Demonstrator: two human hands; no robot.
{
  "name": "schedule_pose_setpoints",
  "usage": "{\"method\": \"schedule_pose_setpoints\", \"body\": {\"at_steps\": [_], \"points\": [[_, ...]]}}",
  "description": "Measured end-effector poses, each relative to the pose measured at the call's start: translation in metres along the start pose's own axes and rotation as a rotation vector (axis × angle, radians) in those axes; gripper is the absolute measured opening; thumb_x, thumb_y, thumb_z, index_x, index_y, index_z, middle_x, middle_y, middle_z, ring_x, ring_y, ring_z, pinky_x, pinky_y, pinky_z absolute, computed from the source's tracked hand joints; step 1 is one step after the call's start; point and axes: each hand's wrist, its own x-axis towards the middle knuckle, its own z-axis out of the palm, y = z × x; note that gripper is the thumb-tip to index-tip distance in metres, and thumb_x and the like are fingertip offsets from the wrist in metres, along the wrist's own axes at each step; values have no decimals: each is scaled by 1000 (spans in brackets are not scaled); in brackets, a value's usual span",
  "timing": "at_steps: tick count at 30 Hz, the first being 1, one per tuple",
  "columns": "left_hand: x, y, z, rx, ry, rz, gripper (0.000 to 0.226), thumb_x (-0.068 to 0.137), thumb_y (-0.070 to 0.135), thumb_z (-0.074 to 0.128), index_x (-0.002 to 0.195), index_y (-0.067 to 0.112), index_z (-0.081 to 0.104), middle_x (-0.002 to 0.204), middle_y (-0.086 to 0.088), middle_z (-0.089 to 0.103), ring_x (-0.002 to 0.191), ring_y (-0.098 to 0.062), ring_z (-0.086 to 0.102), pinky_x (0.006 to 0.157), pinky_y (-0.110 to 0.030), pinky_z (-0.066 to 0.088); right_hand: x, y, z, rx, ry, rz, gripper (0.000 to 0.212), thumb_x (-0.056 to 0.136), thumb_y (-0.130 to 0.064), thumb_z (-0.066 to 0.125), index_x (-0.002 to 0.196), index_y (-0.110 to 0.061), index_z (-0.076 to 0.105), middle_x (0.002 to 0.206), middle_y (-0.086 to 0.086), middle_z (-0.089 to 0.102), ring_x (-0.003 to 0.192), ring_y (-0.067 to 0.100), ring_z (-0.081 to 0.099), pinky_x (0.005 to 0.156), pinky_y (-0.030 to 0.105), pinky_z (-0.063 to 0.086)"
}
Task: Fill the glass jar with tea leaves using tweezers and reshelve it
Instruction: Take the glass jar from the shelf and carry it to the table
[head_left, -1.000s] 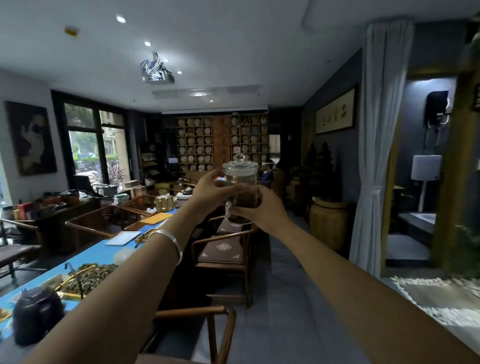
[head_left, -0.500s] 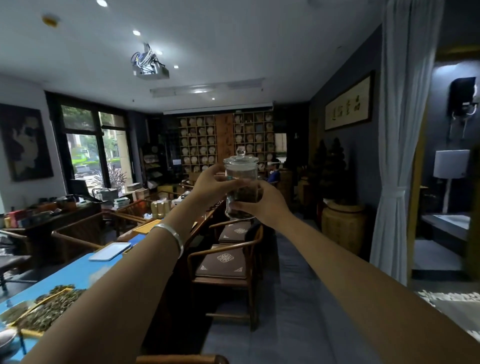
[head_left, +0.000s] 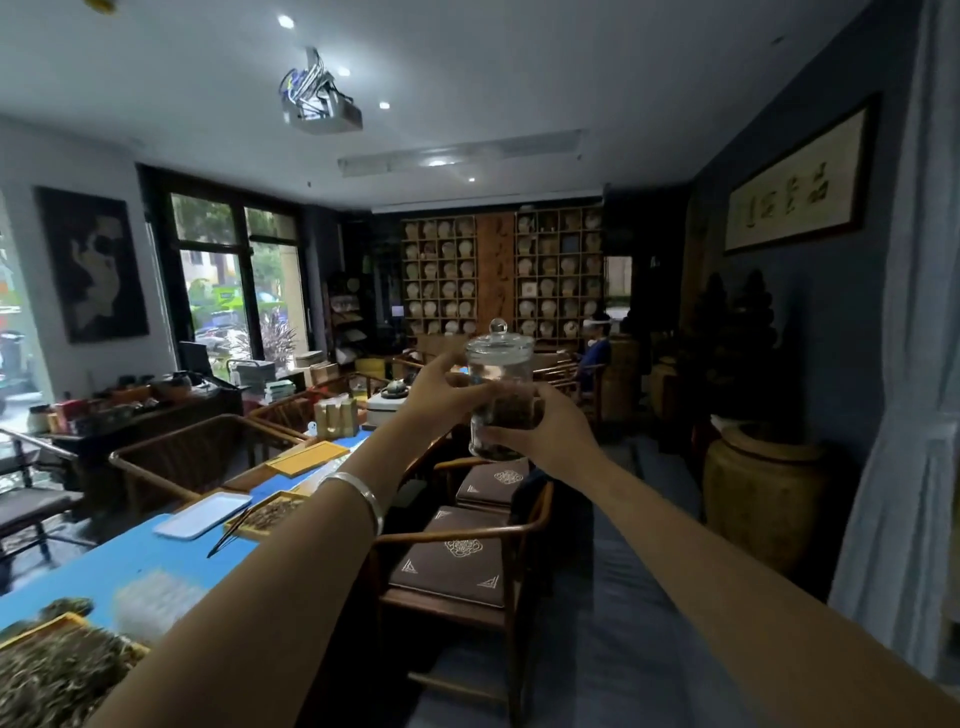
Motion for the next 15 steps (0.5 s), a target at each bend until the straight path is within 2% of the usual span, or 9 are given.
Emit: {"method": "schedule_pose_setpoints", "body": {"at_steps": [2, 4, 7, 11, 13, 15], "points": [[27, -22, -1, -8, 21, -31, 39, 79, 10, 79, 113, 10, 60, 96, -11, 72, 76, -17, 71, 51, -17, 50, 25, 24, 8, 33, -11, 10, 70, 54, -51, 87, 114, -27, 58, 104, -14, 65, 96, 3, 60, 73, 16, 47], [55, -44, -8, -7, 52, -40, 31, 78, 9, 80, 103, 13, 62, 87, -7, 74, 69, -14, 72, 50, -19, 52, 56, 46, 21, 37, -49, -8, 62, 56, -49, 87, 109, -28, 62, 101, -13, 68, 94, 4, 63, 76, 21, 51], [105, -77, -25, 59, 90, -29, 32, 76, 13, 83, 100, 17, 62, 92, -11, 75, 80, -21, 73, 66, -30, 60, 107, 80, 46, 62, -103, -34, 62, 56, -51, 86, 109, -27, 64, 102, -8, 70, 96, 10, 66, 85, 36, 55], [179, -119, -52, 119, 123, -18, 38, 75, 17, 84, 104, 19, 60, 103, -15, 71, 93, -28, 71, 76, -37, 60, 189, 120, 79, 95, -134, -50, 74, 55, -48, 87, 118, -23, 56, 112, -4, 65, 103, 15, 62, 89, 36, 53], [213, -129, -71, 125, 180, 1, 40, 73, 18, 86, 103, 20, 60, 101, -17, 71, 90, -29, 71, 71, -34, 59, 234, 129, 95, 121, -169, -86, 72, 56, -45, 87, 118, -23, 55, 111, -5, 64, 103, 14, 61, 87, 33, 52], [240, -136, -90, 129, 234, 7, 45, 67, 22, 88, 102, 19, 59, 101, -21, 70, 88, -31, 70, 70, -38, 59, 272, 132, 113, 134, -207, -138, 59, 59, -41, 87, 111, -31, 59, 101, -19, 65, 98, 5, 62, 76, 19, 50]]}}
